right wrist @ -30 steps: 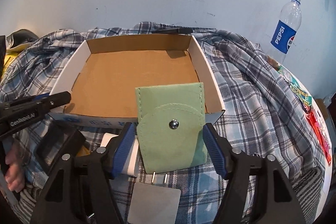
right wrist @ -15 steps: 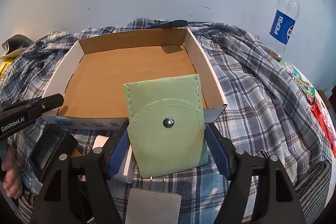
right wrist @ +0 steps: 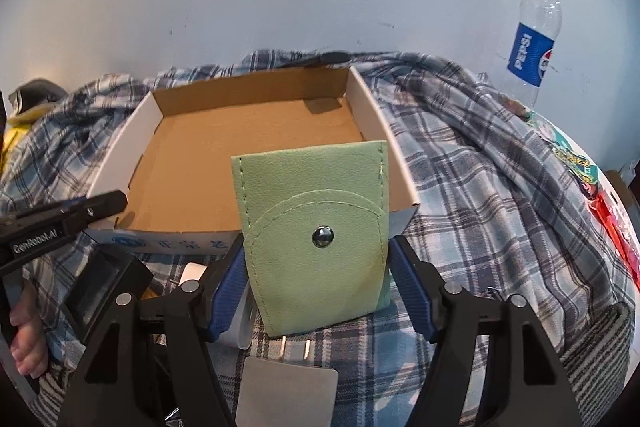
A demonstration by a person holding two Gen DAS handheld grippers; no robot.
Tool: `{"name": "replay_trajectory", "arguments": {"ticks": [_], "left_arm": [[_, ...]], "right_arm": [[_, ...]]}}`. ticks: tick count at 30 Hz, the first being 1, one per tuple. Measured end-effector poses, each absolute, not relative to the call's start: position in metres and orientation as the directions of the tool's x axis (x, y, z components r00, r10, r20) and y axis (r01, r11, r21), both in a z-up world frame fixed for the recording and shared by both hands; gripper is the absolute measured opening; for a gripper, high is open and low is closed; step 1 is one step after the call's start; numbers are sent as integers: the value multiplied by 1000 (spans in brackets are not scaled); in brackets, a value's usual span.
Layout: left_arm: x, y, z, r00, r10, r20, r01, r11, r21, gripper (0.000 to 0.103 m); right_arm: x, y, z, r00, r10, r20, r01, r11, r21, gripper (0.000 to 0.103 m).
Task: Organize rigid objects
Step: 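Lift the green pouch with the right gripper toward the box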
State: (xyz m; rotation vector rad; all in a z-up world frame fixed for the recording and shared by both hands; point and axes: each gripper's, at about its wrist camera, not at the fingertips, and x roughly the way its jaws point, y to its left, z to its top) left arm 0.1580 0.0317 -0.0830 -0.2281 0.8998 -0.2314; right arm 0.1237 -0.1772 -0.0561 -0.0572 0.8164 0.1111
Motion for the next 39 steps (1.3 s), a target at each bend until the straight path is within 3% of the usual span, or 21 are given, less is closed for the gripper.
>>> {"name": "replay_trajectory", "arguments": {"ticks": [22, 39], "left_arm": [[159, 32, -84, 600, -290, -745, 104, 952, -287, 29], [159, 32, -84, 600, -290, -746, 104, 952, -287, 29]], "right_arm": [[106, -180, -14, 785, 65, -616, -115, 992, -42, 67], [128, -171, 13, 785, 108, -611, -167, 985, -40, 67]]}}
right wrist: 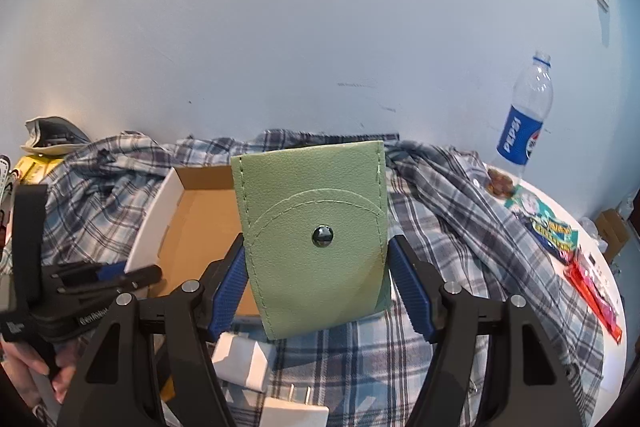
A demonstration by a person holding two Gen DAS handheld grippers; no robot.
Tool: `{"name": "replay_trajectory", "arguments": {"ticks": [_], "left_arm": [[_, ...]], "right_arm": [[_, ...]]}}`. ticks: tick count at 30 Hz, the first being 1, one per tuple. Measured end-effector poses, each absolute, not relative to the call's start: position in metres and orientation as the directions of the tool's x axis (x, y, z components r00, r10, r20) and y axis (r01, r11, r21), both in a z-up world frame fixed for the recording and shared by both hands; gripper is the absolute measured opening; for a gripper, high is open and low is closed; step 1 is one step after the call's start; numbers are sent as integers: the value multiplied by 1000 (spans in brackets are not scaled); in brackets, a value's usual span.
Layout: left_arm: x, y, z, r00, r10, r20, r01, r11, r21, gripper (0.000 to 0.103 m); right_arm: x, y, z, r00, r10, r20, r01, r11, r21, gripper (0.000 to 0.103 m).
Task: Organize rigid objects
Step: 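Lift the green pouch with the right gripper toward the box, then lower the green pouch into the box and open the right gripper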
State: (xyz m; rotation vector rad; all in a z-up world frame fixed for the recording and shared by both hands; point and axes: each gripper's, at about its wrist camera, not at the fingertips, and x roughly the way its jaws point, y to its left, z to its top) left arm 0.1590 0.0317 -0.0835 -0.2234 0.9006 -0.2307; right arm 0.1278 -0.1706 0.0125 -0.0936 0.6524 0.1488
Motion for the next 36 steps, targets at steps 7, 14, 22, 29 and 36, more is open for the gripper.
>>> {"name": "replay_trajectory", "arguments": {"ticks": [7, 14, 22, 29, 36], "left_arm": [[159, 32, -84, 600, -290, -746, 104, 953, -286, 28], [159, 31, -83, 600, -290, -746, 104, 952, -287, 28], [159, 30, -84, 599, -290, -746, 106, 953, -285, 28], [159, 30, -84, 599, -290, -746, 106, 953, -285, 28], [160, 30, -84, 598, -292, -746, 107, 952, -287, 28]], "right_arm": [[148, -155, 10, 763, 141, -631, -211, 977, -37, 67], [174, -147, -21, 702, 140, -698, -213, 977, -18, 70], [171, -159, -16, 724, 148, -673, -185, 983, 18, 83], [171, -159, 5, 759, 133, -637, -198, 980, -32, 89], [194, -167, 21, 744, 186, -642, -235, 972, 8, 89]]}}
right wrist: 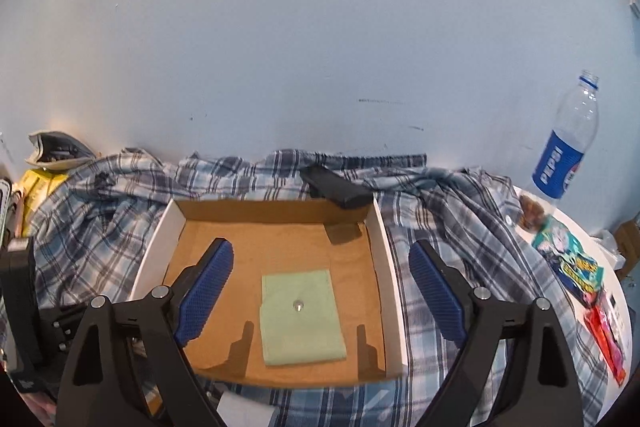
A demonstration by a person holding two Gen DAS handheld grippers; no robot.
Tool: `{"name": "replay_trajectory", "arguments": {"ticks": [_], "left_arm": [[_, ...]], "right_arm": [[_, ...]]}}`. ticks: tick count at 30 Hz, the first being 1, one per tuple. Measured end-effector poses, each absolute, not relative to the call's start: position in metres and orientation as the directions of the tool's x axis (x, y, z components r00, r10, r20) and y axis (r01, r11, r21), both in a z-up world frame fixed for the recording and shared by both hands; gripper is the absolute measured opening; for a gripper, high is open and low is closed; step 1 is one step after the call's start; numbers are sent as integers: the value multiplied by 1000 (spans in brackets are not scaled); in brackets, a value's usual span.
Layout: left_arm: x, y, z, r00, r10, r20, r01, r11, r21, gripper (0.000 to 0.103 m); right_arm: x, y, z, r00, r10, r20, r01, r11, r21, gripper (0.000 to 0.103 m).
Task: Organize rigid objects
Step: 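Lower the green pouch into the box and open the right gripper, then grasp the black remote with the right gripper and lift it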
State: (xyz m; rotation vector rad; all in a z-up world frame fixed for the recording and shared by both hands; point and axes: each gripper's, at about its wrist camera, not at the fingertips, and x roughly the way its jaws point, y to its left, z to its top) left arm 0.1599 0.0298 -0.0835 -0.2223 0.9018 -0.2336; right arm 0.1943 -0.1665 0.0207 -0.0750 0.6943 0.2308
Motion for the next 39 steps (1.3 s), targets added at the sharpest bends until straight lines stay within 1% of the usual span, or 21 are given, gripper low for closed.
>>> {"name": "replay_trajectory", "arguments": {"ticks": [1, 5, 7, 9, 12, 14, 18, 22, 25, 26, 30, 33, 36, 37, 38, 39], "left_arm": [[160, 30, -84, 598, -293, -746, 107, 952, -288, 28], [160, 30, -84, 598, -293, -746, 106, 952, -288, 28], [160, 29, -84, 598, -292, -747, 106, 952, -288, 28], [160, 30, -84, 598, -292, -746, 106, 952, -287, 28], [160, 29, -84, 597, -289, -748, 104, 953, -285, 28], [159, 29, -84, 596, -290, -749, 104, 952, -286, 28], [160, 28, -85, 594, -292, -749, 105, 952, -288, 28], [160, 28, -86, 593, -295, -749, 108, 951, -289, 28], [160, 28, -86, 592, -296, -749, 107, 951, -290, 28], [161, 27, -86, 592, -296, -750, 107, 951, -290, 28], [161, 27, -86, 592, -296, -750, 107, 951, -291, 28], [161, 27, -86, 591, -298, -750, 108, 950, -292, 28], [161, 27, -86, 591, -300, -749, 110, 950, -294, 28], [161, 27, -86, 591, -299, -749, 110, 950, -292, 28], [162, 27, -86, 590, -299, -750, 110, 950, -292, 28], [162, 27, -86, 589, -301, -750, 110, 949, -294, 28]], "right_arm": [[201, -167, 21, 742, 187, -644, -238, 971, 8, 88], [231, -166, 14, 721, 195, -665, -268, 963, -8, 73], [247, -164, 6, 696, 204, -688, -289, 957, -8, 69], [264, -164, -3, 670, 221, -709, -311, 951, 3, 59], [287, -168, -15, 641, 234, -731, -330, 944, 13, 52], [302, -171, -24, 627, 235, -743, -337, 942, 13, 53], [322, -176, -30, 646, 166, -745, -308, 950, -55, 53], [333, -185, -24, 649, 210, -731, -324, 946, -16, 53], [337, -182, -13, 669, 241, -703, -375, 926, -39, 55], [340, -177, -12, 664, 244, -707, -393, 918, -53, 55], [365, -156, -28, 601, 179, -779, -437, 890, -132, 54], [378, -146, -43, 563, 130, -816, -467, 865, -184, 54], [388, -141, -55, 529, 115, -841, -494, 847, -195, 54], [392, -142, -56, 516, 123, -848, -492, 853, -176, 54], [397, -144, -57, 501, 134, -855, -481, 864, -147, 53], [401, -146, -57, 486, 145, -862, -469, 875, -117, 43]]}}
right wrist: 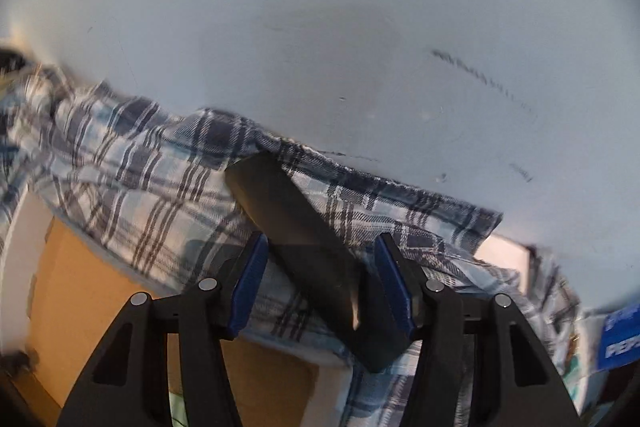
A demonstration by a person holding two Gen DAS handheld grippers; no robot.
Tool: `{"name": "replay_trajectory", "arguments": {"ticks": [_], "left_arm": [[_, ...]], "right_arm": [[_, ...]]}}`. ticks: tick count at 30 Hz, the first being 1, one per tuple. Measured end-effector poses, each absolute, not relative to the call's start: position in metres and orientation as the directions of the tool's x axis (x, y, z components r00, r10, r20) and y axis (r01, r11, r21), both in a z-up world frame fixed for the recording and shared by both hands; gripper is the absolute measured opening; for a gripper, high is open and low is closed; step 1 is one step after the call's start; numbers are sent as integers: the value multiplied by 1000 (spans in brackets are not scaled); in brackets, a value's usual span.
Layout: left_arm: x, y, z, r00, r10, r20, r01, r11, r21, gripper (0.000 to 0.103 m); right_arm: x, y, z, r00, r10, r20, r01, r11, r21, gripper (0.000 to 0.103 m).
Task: Organize rigid objects
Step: 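Grasp the black remote with the right gripper and lift it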
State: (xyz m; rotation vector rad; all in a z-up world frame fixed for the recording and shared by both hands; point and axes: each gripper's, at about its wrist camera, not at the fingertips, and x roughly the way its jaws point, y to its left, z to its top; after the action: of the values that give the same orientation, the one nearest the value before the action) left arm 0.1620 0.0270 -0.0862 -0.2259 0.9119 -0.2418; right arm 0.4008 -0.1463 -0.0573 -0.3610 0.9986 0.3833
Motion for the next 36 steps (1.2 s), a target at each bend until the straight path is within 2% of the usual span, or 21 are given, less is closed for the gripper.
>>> {"name": "replay_trajectory", "arguments": {"ticks": [2, 5, 7, 8, 14, 17, 19, 20, 22, 28, 36], "left_arm": [[163, 27, -87, 589, -300, -750, 111, 950, -292, 28], [163, 27, -87, 589, -300, -751, 111, 950, -293, 28], [163, 27, -87, 589, -300, -751, 111, 950, -293, 28], [163, 27, -87, 589, -301, -750, 111, 949, -294, 28], [165, 29, -88, 588, -304, -749, 111, 948, -298, 28], [164, 30, -88, 589, -304, -749, 110, 948, -298, 28], [164, 29, -88, 588, -305, -749, 112, 948, -298, 28], [164, 29, -88, 588, -304, -749, 113, 948, -296, 28], [164, 29, -88, 588, -305, -749, 116, 949, -295, 28], [165, 31, -89, 587, -305, -750, 114, 948, -296, 28], [167, 32, -90, 586, -304, -751, 116, 949, -294, 28]], "right_arm": [[403, -150, -56, 460, 194, -867, -466, 883, -49, 25], [402, -146, -55, 441, 190, -877, -498, 865, -63, 26], [401, -141, -55, 436, 175, -883, -538, 837, -100, 41], [401, -140, -55, 430, 166, -887, -555, 824, -114, 54], [421, -152, -68, 291, 218, -932, -587, 809, 6, 55], [422, -154, -71, 279, 238, -930, -637, 771, 6, 57], [425, -154, -72, 279, 238, -930, -632, 775, 9, 55], [426, -155, -73, 292, 225, -930, -622, 783, -6, 50], [423, -152, -71, 322, 206, -924, -616, 786, -40, 46], [404, -153, -47, 441, 160, -883, -589, 794, -150, 41], [392, -171, -6, 507, 136, -851, -528, 829, -182, 35]]}}
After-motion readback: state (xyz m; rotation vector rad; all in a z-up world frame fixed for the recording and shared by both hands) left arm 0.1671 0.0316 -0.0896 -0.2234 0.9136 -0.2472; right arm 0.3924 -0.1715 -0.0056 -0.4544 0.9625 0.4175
